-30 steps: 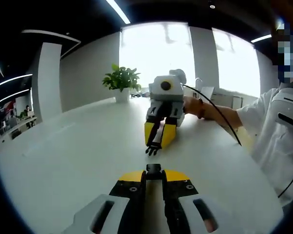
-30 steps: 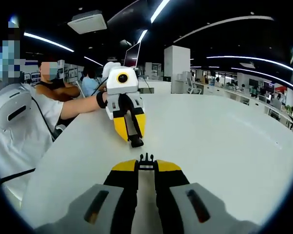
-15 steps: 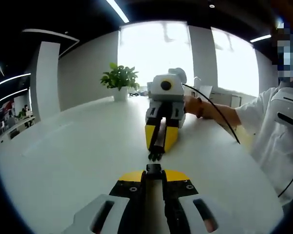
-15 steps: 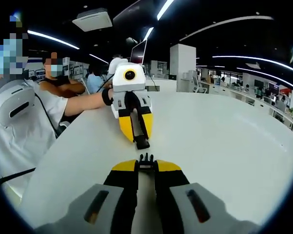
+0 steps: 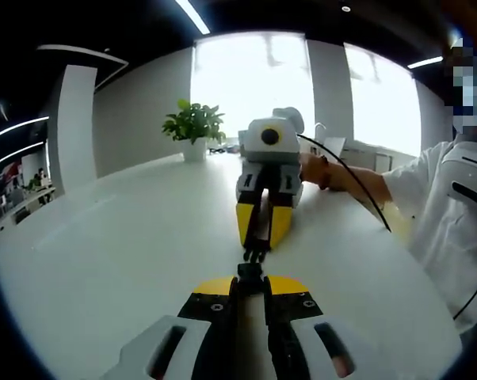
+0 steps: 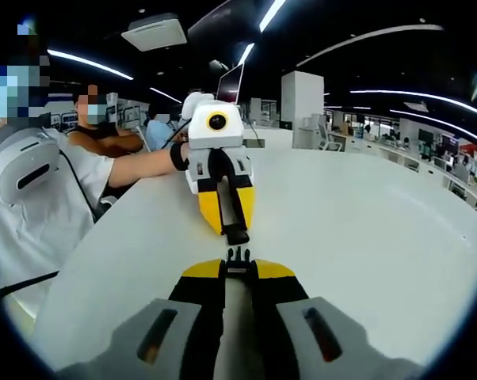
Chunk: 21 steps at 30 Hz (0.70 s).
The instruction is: Snap the two parts of the plastic buckle together until the buckle closes and remains connected.
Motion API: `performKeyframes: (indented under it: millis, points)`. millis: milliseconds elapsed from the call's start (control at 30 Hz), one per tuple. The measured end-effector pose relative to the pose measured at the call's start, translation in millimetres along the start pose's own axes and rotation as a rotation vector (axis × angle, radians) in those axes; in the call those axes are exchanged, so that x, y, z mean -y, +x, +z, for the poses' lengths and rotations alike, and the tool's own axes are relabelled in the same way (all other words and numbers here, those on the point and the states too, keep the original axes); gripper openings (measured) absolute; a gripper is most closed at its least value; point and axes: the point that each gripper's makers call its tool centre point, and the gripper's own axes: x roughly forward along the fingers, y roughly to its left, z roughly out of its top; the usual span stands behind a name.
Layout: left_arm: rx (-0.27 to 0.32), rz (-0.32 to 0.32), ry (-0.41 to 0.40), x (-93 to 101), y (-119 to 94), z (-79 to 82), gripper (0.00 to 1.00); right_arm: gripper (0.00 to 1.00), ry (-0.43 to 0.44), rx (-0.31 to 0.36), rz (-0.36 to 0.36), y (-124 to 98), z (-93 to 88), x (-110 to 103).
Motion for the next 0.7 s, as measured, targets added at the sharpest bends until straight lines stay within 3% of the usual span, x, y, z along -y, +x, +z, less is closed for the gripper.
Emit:
performKeyframes:
  millis: [700]
  points:
    - [0.003, 0.000, 0.004, -0.3, -1.7, -0.5, 0.13, 0.12, -0.016, 0.011, 0.016, 2.8, 2.3, 0.6]
